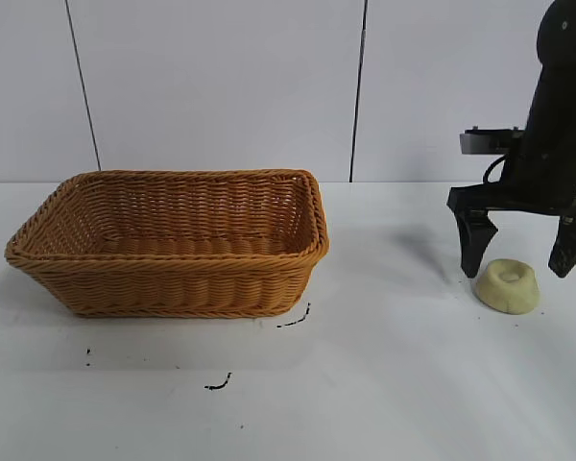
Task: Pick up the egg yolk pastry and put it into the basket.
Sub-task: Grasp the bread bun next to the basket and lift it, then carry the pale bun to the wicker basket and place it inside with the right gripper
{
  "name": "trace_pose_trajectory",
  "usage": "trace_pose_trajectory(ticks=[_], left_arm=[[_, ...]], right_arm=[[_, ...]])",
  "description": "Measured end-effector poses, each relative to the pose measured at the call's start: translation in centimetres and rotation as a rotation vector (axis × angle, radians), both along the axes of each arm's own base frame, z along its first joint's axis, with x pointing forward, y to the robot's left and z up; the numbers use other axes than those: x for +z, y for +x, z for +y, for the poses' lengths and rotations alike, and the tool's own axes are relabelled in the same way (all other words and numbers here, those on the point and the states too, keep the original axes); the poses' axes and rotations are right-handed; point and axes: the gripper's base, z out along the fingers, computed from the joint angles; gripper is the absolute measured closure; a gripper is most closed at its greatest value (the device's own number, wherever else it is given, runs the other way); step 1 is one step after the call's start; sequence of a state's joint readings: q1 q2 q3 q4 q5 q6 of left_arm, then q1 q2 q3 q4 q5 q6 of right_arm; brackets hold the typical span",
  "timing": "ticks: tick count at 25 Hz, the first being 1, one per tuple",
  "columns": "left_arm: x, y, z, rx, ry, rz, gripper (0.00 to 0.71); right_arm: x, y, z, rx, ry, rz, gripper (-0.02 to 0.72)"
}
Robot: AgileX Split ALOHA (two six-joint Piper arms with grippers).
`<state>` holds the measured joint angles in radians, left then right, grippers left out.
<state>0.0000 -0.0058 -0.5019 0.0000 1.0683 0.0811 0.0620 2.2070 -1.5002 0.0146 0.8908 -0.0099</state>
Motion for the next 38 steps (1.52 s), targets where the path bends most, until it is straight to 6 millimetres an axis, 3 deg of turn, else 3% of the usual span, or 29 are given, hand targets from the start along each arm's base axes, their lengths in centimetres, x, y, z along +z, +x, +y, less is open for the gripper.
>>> trace_pose_trajectory(ticks=[4, 6, 8, 12, 15, 21, 29, 33, 38], left_arm=[[0.0, 0.0, 0.0, 0.0, 0.0, 0.0, 0.014], [0.0, 0.0, 0.0, 0.0, 0.0, 0.0, 0.014], [0.0, 0.0, 0.0, 0.0, 0.0, 0.0, 0.014], [0.0, 0.0, 0.0, 0.0, 0.0, 0.0, 0.014], [0.0, 0.0, 0.0, 0.0, 0.0, 0.0, 0.014], [0.0, 0.0, 0.0, 0.0, 0.0, 0.0, 0.014], [0.0, 0.0, 0.0, 0.0, 0.0, 0.0, 0.014], [0.0, 0.0, 0.0, 0.0, 0.0, 0.0, 0.014], [0.0, 0.0, 0.0, 0.0, 0.0, 0.0, 0.014]], right_arm=[[-0.1, 0.0, 0.0, -0.001, 0.0, -0.001, 0.01], [-0.1, 0.0, 0.0, -0.001, 0.0, 0.001, 0.054], [-0.1, -0.1, 0.0, -0.001, 0.0, 0.009, 0.161], [-0.1, -0.1, 0.0, -0.002, -0.001, 0.019, 0.51], [0.1, -0.1, 0.0, -0.003, -0.001, 0.025, 0.642], [2.2, 0.9, 0.1, -0.003, -0.001, 0.043, 0.66], [8.9, 3.8, 0.8, 0.027, 0.027, -0.067, 0.669], [12.2, 5.0, 2.0, 0.049, 0.038, -0.182, 0.67], [14.8, 5.5, 4.7, 0.106, 0.049, -0.275, 0.671]])
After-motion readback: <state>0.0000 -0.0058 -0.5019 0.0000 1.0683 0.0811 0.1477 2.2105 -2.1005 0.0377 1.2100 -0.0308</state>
